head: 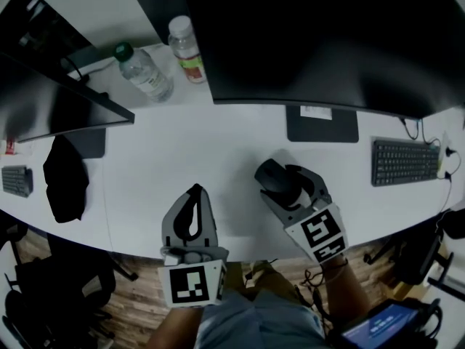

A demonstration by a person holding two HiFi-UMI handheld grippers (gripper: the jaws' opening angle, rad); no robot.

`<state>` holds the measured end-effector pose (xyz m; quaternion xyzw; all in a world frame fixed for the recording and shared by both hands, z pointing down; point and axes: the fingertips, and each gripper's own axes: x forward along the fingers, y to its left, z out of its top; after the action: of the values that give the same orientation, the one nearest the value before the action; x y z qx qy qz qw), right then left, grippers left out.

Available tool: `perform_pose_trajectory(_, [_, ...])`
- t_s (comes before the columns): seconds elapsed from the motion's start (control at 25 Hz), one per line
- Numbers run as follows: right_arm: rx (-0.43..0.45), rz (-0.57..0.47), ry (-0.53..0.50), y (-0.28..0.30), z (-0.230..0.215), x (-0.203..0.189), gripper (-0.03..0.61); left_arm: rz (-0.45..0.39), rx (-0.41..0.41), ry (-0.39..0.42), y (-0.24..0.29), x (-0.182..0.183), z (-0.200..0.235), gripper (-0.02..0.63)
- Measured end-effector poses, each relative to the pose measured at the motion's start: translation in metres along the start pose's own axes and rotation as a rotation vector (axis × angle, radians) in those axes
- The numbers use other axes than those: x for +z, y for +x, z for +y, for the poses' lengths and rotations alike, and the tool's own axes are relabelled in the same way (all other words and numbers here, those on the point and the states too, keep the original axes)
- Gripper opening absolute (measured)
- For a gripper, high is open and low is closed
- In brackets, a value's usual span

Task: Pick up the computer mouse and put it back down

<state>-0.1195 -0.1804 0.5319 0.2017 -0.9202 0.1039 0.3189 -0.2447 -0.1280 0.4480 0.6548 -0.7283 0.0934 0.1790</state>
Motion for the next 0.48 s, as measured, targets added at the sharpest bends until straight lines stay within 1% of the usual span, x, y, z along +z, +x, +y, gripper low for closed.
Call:
perform_pose_trajectory(0.28, [-0.091, -0.122, -0.026, -0.053, -0.009, 0.050, 0.302, -0.093, -0.024, 0.031, -0.018, 0.042, -0.018, 0.005])
perform_pose_trajectory(0.48, [-0.184, -0.216, -0.050, -0.103, -0.019, 0.086, 0.302, -0.182, -0.057, 0.060, -0.031, 0.078, -0.038, 0.005])
